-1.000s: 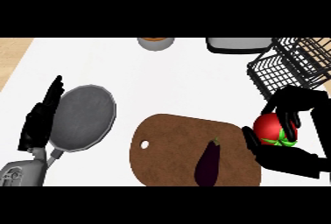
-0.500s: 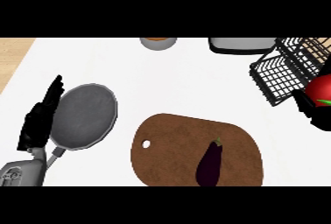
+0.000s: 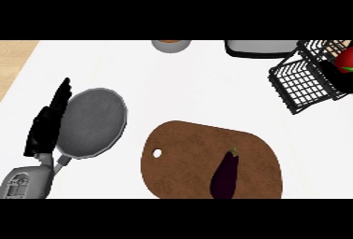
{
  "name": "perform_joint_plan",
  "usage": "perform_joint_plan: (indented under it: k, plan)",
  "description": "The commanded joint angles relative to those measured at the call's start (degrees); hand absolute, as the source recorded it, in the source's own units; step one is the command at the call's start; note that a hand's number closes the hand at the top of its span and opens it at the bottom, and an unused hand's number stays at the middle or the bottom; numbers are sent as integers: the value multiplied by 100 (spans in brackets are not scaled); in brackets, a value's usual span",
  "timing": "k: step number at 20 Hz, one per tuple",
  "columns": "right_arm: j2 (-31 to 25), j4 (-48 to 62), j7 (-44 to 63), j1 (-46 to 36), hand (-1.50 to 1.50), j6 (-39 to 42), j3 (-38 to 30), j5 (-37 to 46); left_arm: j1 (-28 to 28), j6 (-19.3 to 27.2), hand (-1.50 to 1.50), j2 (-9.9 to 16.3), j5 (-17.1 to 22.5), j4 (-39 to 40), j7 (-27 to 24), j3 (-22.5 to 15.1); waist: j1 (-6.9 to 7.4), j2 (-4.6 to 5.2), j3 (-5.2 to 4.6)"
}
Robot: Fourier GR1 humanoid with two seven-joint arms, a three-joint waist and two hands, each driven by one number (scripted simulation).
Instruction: Pick the tomato from the cutting board and place it in the tiered basket
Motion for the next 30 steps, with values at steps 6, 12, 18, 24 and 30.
perform_joint_plan:
  k: [6,12,18,24,30]
  plan:
    - [-339,2424,-1207,-620,150,-1476,325,1724,25,-88,0,71,-19,-251,118,-14,100,23,3]
    - [-532,4013,-2369,-1399,150,-1391,124,1581,169,-97,0,-28,17,-341,104,-2,46,2,2]
    - [-545,5218,-3224,-1713,150,-1257,-11,1449,101,-15,0,-152,-112,-424,223,-136,58,13,4]
    - [-520,6182,-3230,-1942,150,-561,-217,1229,-241,-113,0,-27,-7,-15,156,49,24,26,1]
    - [-420,6891,-3573,-1711,-150,-894,-485,1126,-106,-159,0,-10,-32,-432,467,-2,49,12,9]
